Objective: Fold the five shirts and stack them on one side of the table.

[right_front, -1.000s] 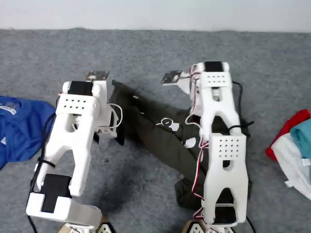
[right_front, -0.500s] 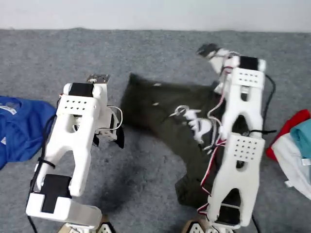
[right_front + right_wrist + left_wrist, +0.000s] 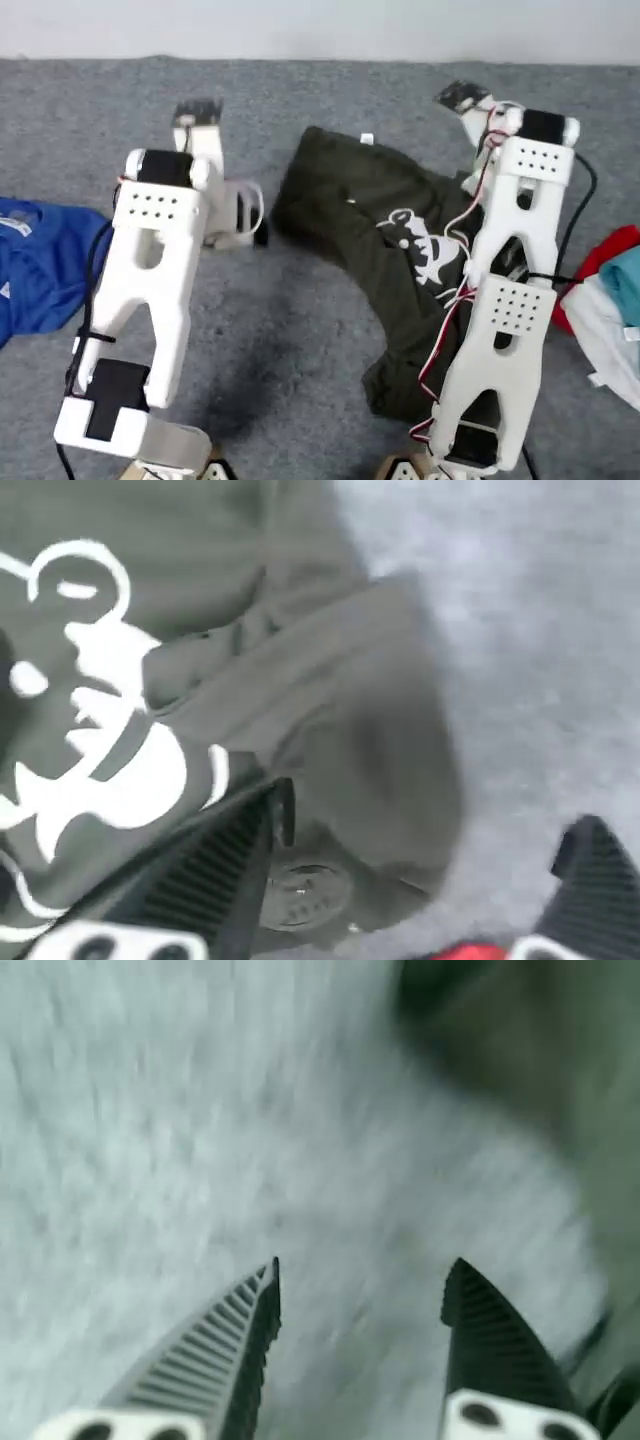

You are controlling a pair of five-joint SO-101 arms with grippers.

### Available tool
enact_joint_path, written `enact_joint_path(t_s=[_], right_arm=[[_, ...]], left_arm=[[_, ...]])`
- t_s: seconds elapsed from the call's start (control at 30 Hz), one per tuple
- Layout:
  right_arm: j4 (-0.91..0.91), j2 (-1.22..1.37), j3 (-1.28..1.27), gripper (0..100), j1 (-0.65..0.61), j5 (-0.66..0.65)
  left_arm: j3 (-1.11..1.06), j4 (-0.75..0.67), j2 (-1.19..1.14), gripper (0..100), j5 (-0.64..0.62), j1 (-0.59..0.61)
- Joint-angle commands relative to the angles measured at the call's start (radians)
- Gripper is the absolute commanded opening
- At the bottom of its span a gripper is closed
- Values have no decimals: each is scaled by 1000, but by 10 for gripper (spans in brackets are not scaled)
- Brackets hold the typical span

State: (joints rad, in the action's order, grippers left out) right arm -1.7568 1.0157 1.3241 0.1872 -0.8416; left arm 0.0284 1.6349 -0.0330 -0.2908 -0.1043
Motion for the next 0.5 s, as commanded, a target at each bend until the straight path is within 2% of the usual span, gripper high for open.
enact_joint_path(t_s=[0.0,0.1,0.2,0.27,0.47], right_arm=[[-45,-24,144,392,84,83],[-45,-22,169,329,171,83],[-45,-22,141,275,259,57],[-45,-22,124,249,312,31],[-45,-22,80,236,400,-46]], left_arm=[[111,-100,-101,258,-48,-91],[229,-95,-247,258,-61,-149],[427,-101,-399,258,-169,-189],[587,-95,-519,258,-186,-206],[1027,11,-879,258,-189,-244]])
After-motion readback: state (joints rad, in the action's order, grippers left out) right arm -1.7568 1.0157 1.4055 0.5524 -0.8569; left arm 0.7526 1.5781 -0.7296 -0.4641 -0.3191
